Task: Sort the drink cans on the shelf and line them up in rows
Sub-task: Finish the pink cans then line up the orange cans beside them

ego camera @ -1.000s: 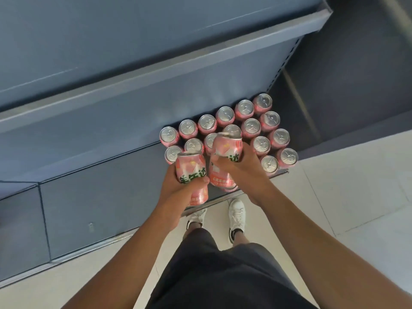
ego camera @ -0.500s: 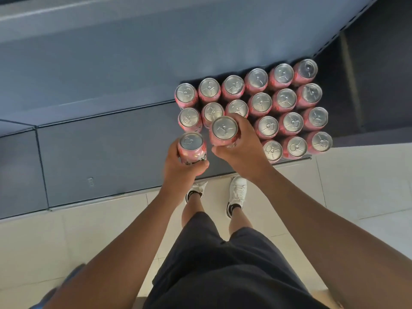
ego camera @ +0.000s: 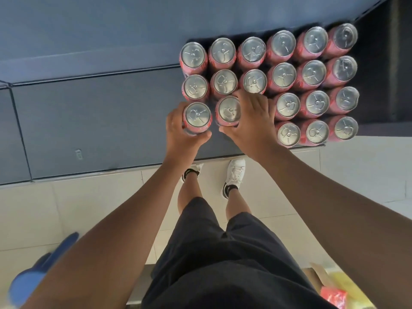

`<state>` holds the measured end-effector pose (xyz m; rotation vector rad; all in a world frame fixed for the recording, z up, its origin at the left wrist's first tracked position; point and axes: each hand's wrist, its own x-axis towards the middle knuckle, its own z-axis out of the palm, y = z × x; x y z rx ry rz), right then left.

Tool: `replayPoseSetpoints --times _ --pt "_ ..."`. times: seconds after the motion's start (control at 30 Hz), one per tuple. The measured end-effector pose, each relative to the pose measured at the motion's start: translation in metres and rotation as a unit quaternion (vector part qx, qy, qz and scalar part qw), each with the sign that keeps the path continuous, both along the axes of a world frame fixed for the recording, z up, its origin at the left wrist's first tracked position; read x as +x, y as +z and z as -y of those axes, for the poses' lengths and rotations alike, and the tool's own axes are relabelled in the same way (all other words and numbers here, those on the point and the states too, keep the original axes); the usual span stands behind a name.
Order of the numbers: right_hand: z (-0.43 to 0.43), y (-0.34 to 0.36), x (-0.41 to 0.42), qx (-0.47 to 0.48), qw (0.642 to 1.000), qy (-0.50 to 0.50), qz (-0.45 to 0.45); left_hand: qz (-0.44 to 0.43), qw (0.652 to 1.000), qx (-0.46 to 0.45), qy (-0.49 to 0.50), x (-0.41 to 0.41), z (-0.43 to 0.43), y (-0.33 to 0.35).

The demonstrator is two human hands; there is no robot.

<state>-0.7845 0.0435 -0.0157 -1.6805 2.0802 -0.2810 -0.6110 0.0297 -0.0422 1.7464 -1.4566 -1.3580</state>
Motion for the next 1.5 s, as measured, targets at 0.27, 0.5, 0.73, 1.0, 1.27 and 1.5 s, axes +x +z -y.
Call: replayPoseSetpoints --times 0.27,0.5,0.73,1.0,1.27,1.5 --pt "-0.006 -0.016 0.000 -0.019 0.992 0.028 -0.123 0.016 1.000 -0.001 0.006 -0.004 0.001 -0.017" --pt "-0.007 -0.029 0.005 -0.042 0.982 0.015 -0.185 0.019 1.000 0.001 -0.006 -0.008 0.000 -0.024" --pt "-0.008 -0.017 0.010 -0.022 0.984 0.003 -0.176 0.018 1.000 0.019 -0.001 -0.010 -0.002 -0.019" --pt "-0.028 0.014 0.005 -0.052 0.987 0.012 -0.155 0.097 0.994 0.010 -0.055 -0.008 -0.019 0.015" --pt "-0.052 0.060 -0.005 -0.034 0.984 0.029 -0.174 0.320 0.936 -0.038 -0.145 -0.014 -0.036 0.067" --pt "-0.065 0.102 -0.011 -0.042 0.979 0.086 -0.179 0.400 0.905 -0.078 -0.120 -0.027 -0.068 0.119"
